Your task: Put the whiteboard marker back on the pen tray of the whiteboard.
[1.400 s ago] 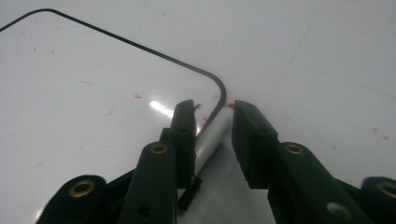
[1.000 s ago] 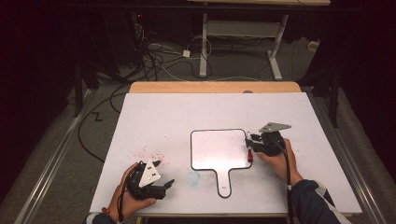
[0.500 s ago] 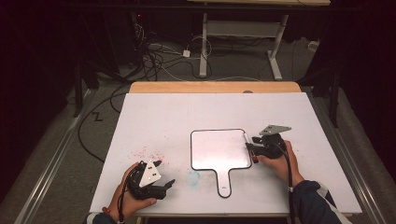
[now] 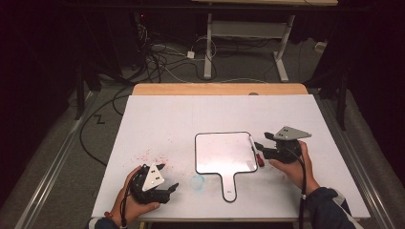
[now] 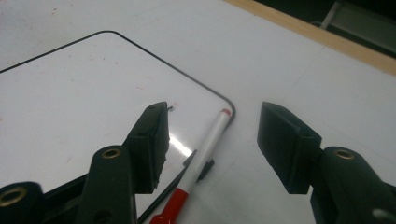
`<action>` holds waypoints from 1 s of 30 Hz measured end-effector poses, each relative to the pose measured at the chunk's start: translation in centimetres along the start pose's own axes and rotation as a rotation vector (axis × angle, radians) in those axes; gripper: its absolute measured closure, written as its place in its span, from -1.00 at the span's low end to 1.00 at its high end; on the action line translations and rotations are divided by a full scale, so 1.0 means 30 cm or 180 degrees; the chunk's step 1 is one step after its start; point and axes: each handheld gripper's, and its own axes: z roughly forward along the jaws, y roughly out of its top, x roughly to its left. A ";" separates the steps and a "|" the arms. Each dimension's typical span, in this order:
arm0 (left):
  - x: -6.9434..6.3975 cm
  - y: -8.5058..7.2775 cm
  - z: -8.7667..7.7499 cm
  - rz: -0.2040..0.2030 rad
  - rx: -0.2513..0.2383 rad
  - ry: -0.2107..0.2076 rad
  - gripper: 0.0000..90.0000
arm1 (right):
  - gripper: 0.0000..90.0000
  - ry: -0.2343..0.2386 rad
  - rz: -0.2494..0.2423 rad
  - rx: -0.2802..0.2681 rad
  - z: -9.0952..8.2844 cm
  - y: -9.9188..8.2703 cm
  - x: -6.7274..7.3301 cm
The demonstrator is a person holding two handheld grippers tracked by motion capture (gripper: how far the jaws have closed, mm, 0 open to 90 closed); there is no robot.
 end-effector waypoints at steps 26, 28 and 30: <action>0.013 0.001 0.009 -0.0096 0.0025 0.0140 -0.54 | -0.36 -0.0065 -0.0234 -0.0440 -0.224 -0.116 0.027; 0.013 0.001 0.009 -0.0106 0.0026 0.0139 -0.54 | -0.40 -0.0132 -0.0221 -0.0439 -0.232 -0.133 0.027; 0.013 0.002 0.011 -0.0098 0.0030 0.0147 -0.54 | -0.42 -0.0144 -0.0172 -0.0444 -0.237 -0.151 0.025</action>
